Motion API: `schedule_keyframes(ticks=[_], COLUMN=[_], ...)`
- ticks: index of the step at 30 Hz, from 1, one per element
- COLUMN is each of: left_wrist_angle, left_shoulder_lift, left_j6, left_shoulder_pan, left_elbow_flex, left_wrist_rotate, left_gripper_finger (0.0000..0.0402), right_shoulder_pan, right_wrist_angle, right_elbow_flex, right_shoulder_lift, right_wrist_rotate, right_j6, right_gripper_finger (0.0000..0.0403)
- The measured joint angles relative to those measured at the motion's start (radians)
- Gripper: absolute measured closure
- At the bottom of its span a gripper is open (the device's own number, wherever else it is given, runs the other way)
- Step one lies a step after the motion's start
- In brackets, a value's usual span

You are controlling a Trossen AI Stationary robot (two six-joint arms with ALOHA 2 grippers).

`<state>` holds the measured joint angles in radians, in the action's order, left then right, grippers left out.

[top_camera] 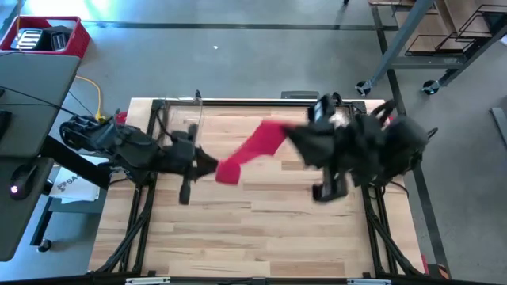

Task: Roll bandage
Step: Roll the red bandage

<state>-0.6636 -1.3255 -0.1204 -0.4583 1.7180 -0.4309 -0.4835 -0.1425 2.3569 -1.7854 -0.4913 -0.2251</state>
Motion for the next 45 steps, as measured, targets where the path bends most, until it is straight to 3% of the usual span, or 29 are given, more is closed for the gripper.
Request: schedule_keyframes(ticks=[7, 12, 15, 19, 23, 31, 38, 42, 45], left_wrist_angle=[0.016, 0.077, 0.152, 0.28, 0.369, 0.368, 0.345, 0.348, 0.347], left_shoulder_lift=[-0.079, -0.119, -0.118, -0.116, -0.106, -0.063, -0.038, -0.035, -0.035], left_j6=[-0.061, -0.069, -0.069, -0.059, -0.017, -0.008, -0.026, -0.035, -0.042], left_shoulder_pan=[-0.004, -0.029, -0.048, -0.063, -0.068, -0.065, -0.065, -0.065, -0.065], left_elbow_flex=[0.0, 0.0, 0.0, 0.0, 0.0, 0.0, 0.0, 0.0, 0.0], left_wrist_rotate=[0.273, 0.405, 0.415, 0.418, 0.42, 0.366, 0.236, 0.195, 0.185], left_gripper_finger=[0.0387, 0.0387, 0.0387, 0.0387, 0.0387, 0.0387, 0.0387, 0.0387, 0.0387], right_shoulder_pan=[0.064, 0.148, 0.207, 0.28, 0.303, 0.265, 0.219, 0.169, 0.125], right_wrist_angle=[0.082, 0.388, 0.665, 1.009, 1.189, 1.217, 1.103, 0.991, 0.927], right_elbow_flex=[0.0, 0.0, 0.0, -0.011, -0.069, -0.311, -0.505, -0.55, -0.555], right_shoulder_lift=[0.066, 0.133, 0.164, 0.173, 0.149, 0.136, 0.136, 0.136, 0.136], right_wrist_rotate=[-0.216, -0.339, -0.304, -0.169, -0.073, 0.068, 0.239, 0.245, 0.179], right_j6=[-0.045, 0.13, 0.35, 0.62, 0.788, 0.96, 1.052, 0.984, 0.947], right_gripper_finger=[0.0402, 0.0403, 0.0403, 0.0403, 0.0403, 0.0396, 0.03, 0.0253, 0.0242])
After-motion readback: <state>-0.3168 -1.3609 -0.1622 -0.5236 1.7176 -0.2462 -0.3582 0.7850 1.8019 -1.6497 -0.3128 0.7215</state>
